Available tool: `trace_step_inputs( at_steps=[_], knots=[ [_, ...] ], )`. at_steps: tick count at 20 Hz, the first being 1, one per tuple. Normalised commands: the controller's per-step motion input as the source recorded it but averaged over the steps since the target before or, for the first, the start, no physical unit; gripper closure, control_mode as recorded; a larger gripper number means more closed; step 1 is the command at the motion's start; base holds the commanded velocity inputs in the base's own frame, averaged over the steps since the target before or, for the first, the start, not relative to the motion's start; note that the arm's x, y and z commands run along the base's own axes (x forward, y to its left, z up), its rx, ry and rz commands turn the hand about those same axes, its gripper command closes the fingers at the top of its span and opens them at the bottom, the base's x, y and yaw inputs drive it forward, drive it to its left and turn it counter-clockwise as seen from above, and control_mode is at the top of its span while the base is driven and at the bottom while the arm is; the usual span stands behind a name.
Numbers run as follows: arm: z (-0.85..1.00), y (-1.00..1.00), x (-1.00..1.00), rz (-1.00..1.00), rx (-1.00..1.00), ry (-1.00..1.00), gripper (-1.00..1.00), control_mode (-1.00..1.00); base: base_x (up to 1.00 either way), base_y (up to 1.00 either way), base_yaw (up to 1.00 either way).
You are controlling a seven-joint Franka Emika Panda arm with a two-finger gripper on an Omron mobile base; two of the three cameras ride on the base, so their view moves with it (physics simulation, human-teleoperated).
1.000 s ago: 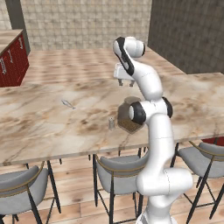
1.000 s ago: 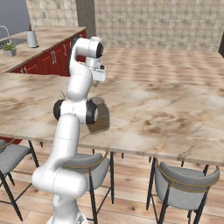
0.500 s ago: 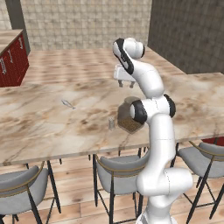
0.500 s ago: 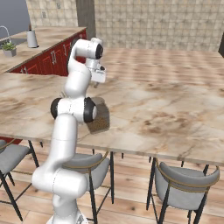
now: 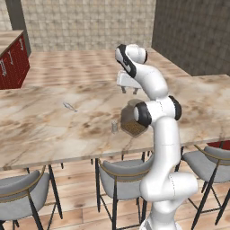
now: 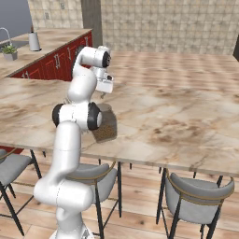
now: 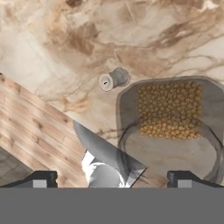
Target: Pick the candle and jar from the dining table and place them in the open cabinet. Close the cabinet after placing the objects.
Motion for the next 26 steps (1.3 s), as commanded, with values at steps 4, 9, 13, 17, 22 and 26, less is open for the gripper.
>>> trace_step_inputs(
  at_steps=[4, 9, 13, 17, 22, 26],
  knots=[
    [-0.24, 0.00, -0.06, 0.00, 0.00, 0.00, -1.00, -1.00, 0.00, 0.00, 0.00],
    [-0.13, 0.00, -0.15, 0.01, 0.00, 0.00, -1.00, -1.00, 0.00, 0.00, 0.00],
    [-0.09, -0.01, -0.21, 0.03, 0.00, -0.05, -1.00, -1.00, 0.00, 0.00, 0.00],
    [-0.07, -0.02, -0.20, 0.05, 0.01, -0.15, -1.00, -1.00, 0.00, 0.00, 0.00],
    [-0.15, -0.03, -0.08, 0.05, 0.02, -0.11, -1.00, -1.00, 0.00, 0.00, 0.00],
    [-0.19, -0.08, -0.04, 0.06, 0.04, -0.10, -1.00, -1.00, 0.00, 0.00, 0.00]
  ],
)
